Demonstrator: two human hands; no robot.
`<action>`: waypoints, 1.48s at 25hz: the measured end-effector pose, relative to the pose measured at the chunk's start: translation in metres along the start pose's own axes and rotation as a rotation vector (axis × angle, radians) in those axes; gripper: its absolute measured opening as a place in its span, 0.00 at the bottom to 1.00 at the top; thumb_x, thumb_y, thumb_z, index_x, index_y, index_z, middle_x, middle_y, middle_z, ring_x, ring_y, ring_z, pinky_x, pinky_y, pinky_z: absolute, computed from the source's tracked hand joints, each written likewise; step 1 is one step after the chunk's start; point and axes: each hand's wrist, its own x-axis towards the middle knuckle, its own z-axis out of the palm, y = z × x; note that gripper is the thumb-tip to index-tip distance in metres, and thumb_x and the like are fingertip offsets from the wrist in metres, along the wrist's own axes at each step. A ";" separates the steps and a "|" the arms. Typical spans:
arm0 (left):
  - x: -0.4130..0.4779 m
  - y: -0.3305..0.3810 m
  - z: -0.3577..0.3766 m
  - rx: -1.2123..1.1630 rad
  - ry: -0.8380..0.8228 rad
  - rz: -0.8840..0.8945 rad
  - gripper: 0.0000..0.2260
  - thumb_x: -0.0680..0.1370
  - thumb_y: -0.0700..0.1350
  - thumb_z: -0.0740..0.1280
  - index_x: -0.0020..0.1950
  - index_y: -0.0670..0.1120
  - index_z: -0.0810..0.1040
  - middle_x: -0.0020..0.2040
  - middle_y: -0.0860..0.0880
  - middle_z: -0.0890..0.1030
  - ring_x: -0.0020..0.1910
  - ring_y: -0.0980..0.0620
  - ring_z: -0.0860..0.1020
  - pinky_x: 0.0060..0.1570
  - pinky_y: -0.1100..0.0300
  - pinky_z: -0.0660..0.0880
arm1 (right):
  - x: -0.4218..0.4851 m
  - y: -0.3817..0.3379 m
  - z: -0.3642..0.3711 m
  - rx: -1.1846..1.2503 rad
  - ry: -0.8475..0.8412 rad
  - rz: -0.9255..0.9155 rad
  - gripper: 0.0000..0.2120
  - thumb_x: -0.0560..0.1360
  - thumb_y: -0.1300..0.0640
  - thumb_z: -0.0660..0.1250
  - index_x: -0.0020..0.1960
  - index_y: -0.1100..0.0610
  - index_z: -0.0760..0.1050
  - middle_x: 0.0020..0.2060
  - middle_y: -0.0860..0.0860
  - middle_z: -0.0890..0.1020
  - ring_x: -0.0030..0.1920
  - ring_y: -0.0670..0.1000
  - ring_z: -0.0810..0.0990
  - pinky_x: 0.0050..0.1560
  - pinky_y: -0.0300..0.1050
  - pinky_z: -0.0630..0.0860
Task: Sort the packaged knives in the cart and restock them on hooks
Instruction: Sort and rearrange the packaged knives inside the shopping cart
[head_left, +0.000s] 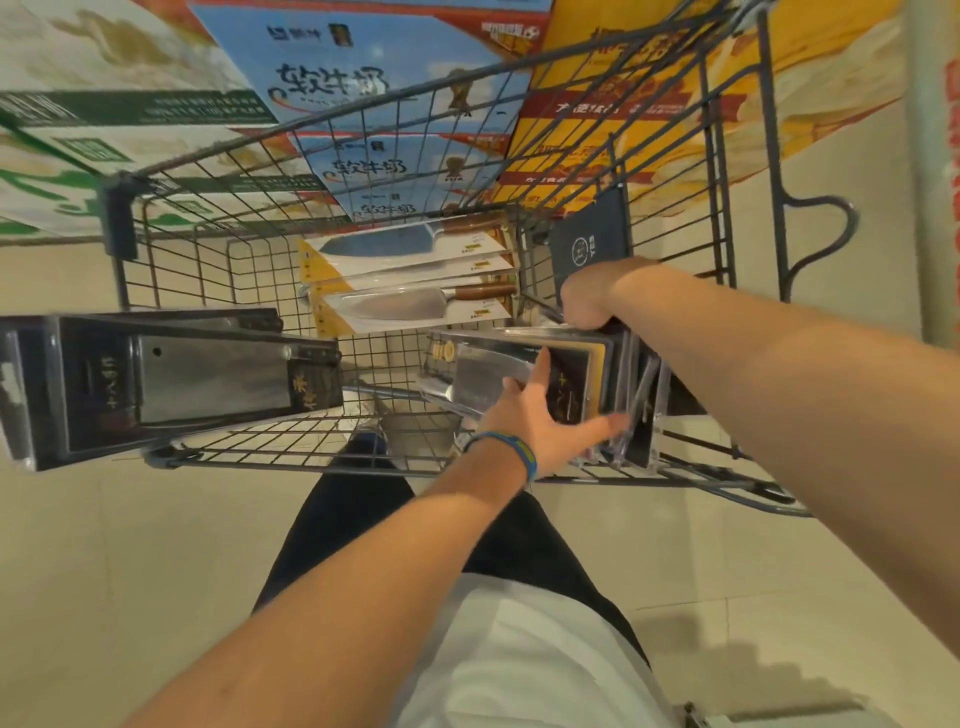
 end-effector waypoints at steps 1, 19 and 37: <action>0.000 0.002 0.005 0.018 0.013 -0.006 0.56 0.56 0.83 0.59 0.76 0.65 0.39 0.76 0.44 0.60 0.69 0.40 0.70 0.61 0.48 0.75 | 0.012 -0.005 0.001 0.000 -0.018 -0.014 0.12 0.81 0.57 0.56 0.41 0.58 0.71 0.43 0.54 0.74 0.38 0.54 0.73 0.45 0.48 0.70; -0.004 -0.014 0.019 0.028 0.316 0.135 0.42 0.67 0.75 0.64 0.74 0.56 0.59 0.64 0.47 0.65 0.56 0.43 0.78 0.50 0.52 0.78 | 0.068 -0.017 0.023 0.038 -0.124 -0.021 0.19 0.81 0.58 0.60 0.70 0.59 0.76 0.69 0.58 0.77 0.63 0.60 0.77 0.64 0.51 0.74; 0.021 -0.040 0.006 0.025 0.238 0.197 0.23 0.79 0.61 0.59 0.73 0.57 0.67 0.71 0.53 0.70 0.65 0.50 0.73 0.64 0.54 0.70 | 0.050 -0.033 0.052 0.256 -0.103 -0.013 0.15 0.81 0.60 0.59 0.63 0.64 0.77 0.60 0.63 0.80 0.49 0.59 0.75 0.45 0.48 0.70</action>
